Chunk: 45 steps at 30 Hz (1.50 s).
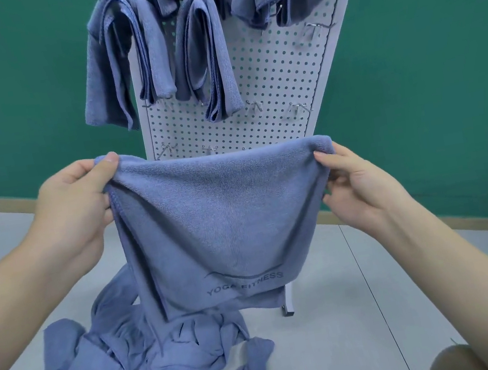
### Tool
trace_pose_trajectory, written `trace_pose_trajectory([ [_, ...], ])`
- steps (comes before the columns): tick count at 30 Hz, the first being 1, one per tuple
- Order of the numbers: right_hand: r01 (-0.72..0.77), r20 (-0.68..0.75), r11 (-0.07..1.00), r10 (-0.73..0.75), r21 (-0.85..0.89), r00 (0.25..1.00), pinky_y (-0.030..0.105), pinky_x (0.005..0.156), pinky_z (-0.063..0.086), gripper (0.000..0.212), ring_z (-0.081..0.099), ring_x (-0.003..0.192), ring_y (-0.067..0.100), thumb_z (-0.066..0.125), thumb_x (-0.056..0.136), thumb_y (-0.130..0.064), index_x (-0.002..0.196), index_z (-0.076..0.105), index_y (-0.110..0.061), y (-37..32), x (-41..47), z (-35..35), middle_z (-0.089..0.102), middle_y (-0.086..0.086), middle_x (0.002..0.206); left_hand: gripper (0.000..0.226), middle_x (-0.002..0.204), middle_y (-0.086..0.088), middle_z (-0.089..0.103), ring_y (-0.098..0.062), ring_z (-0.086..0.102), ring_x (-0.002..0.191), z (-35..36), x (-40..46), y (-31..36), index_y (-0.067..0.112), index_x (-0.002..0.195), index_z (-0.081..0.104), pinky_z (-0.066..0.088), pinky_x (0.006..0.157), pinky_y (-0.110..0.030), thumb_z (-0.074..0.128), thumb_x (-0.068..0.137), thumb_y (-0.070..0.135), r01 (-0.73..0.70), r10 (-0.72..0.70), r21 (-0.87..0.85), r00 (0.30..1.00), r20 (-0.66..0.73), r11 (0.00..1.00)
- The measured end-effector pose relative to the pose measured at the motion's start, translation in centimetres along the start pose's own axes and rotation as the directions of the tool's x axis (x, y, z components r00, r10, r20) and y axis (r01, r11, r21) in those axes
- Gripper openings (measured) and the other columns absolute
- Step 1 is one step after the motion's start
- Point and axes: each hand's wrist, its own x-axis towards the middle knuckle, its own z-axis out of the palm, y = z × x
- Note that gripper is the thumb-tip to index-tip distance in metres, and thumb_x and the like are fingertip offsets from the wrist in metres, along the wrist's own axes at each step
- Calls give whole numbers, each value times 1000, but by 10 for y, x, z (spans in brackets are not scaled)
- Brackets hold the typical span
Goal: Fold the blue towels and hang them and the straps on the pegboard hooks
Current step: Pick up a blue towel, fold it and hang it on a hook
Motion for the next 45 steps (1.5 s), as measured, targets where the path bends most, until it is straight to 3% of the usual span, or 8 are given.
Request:
trace_pose_trajectory([
  [9, 20, 73, 1000, -21, 24, 997, 40, 97, 40, 27, 55, 108, 26, 55, 99, -10, 123, 65, -16, 6, 4, -4, 66, 6, 119, 9, 94, -4, 73, -20, 67, 83, 2, -3, 2, 21, 92, 64, 57, 85, -34, 68, 98, 16, -24, 23, 13, 999, 39, 1000],
  [15, 19, 185, 994, 2, -112, 983, 36, 79, 51, 35, 61, 100, 24, 56, 101, -15, 134, 64, -11, 9, 4, -1, 69, 7, 120, 10, 82, -1, 77, -15, 68, 71, 10, -13, -1, 21, 92, 70, 57, 72, -29, 67, 98, 13, -100, 85, 133, 990, 116, 986],
  [21, 14, 98, 997, -6, -77, 995, 30, 74, 57, 28, 65, 97, 19, 56, 101, -16, 126, 69, -16, 7, 4, -3, 72, 3, 114, 39, 89, -5, 49, -24, 39, 81, 2, -9, 1, 23, 76, 53, 33, 78, -43, 60, 88, 59, -95, 100, 142, 994, -32, 985],
  [27, 16, 5, 998, -16, -56, 1000, 40, 97, 44, 19, 59, 96, 22, 60, 100, -17, 115, 70, -9, 10, 3, -3, 69, 7, 105, 39, 81, -9, 42, -24, 35, 79, 1, -7, 2, 26, 66, 53, 32, 76, -42, 62, 99, 45, -126, 138, 141, 988, -75, 982],
  [31, 33, -24, 994, -36, -104, 999, 40, 94, 46, 19, 59, 97, 23, 60, 101, -19, 111, 71, -7, 10, 3, -2, 68, 11, 106, 24, 89, -8, 62, -20, 52, 82, 2, -5, 0, 24, 76, 68, 44, 80, -40, 69, 97, 35, -147, 153, 152, 988, -27, 977],
  [36, 43, -31, 972, -51, -230, 998, 36, 85, 53, 24, 65, 92, 24, 65, 100, -18, 117, 73, -2, 14, 1, -2, 75, 13, 107, 15, 79, 7, 77, -11, 69, 76, 6, -5, -8, 21, 90, 68, 55, 82, -32, 71, 94, 7, -120, 107, 217, 992, 71, 969],
  [41, 7, -100, 942, -43, -335, 994, 43, 78, 42, 21, 48, 82, 29, 81, 87, -21, 93, 65, -9, 25, -4, 16, 58, 14, 85, 30, 86, -10, 78, -23, 64, 81, 14, -14, -17, 22, 92, 53, 51, 82, -44, 79, 87, 8, -75, 50, 227, 992, 114, 971],
  [45, -7, -48, 944, -9, -331, 999, 36, 79, 51, 35, 59, 79, 22, 84, 84, -22, 109, 63, -9, 32, -6, 28, 66, 8, 87, 26, 87, -2, 80, -23, 68, 82, 22, -23, -17, 21, 106, 66, 56, 90, -51, 83, 86, 15, -126, 70, 324, 981, 180, 938],
])
